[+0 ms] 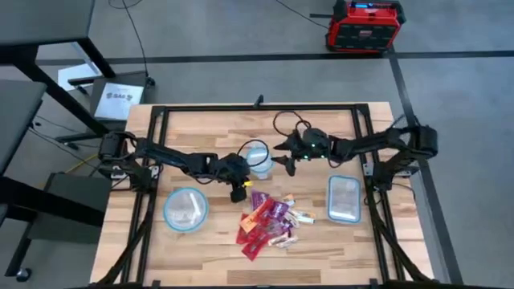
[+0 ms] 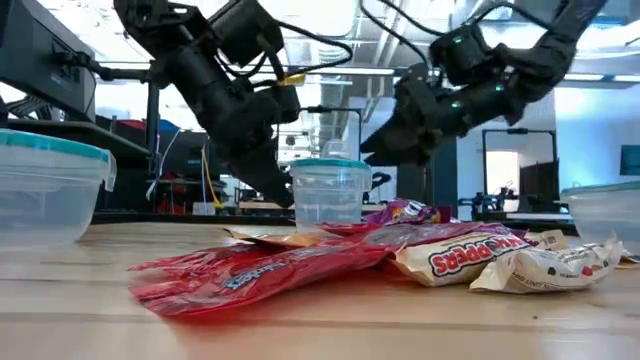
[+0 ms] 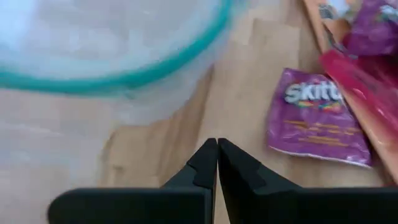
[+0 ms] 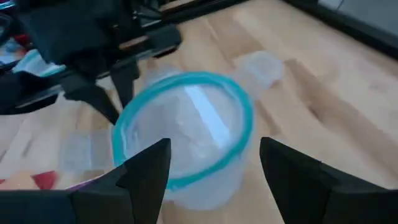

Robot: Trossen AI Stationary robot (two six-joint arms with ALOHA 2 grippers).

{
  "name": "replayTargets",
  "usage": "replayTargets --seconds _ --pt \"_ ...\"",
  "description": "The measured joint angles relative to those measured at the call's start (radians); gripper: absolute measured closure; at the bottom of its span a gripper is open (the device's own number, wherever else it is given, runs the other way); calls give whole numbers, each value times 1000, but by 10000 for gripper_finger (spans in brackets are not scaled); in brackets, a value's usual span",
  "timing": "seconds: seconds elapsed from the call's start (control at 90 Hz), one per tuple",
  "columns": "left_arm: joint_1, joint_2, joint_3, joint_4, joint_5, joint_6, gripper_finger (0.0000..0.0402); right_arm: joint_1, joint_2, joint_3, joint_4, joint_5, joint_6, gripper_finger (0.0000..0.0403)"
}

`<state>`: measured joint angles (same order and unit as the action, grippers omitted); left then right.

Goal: Sort candy
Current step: Open the small circular transparent bin

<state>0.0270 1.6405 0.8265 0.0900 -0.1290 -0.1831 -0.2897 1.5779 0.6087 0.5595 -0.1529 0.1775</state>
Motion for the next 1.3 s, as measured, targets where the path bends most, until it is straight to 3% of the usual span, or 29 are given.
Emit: replayTargets --seconds 0.222,0.7,0.978,1.089,1.3 --pt "56 0 1 12 -11 14 402 20 39 19 -14 -80 29 170" --pt "159 2 2 50 -22 13 402 88 -127 18 -295 -114 39 170" --pt "134 -53 3 -96 -16 -15 402 79 -215 -5 -457 -111 0 170" --pt "105 -150 5 -98 -17 -47 402 85 -233 -90 -359 -112 16 170" --pt "101 -278 44 48 -7 22 402 100 -158 -271 98 -110 103 170"
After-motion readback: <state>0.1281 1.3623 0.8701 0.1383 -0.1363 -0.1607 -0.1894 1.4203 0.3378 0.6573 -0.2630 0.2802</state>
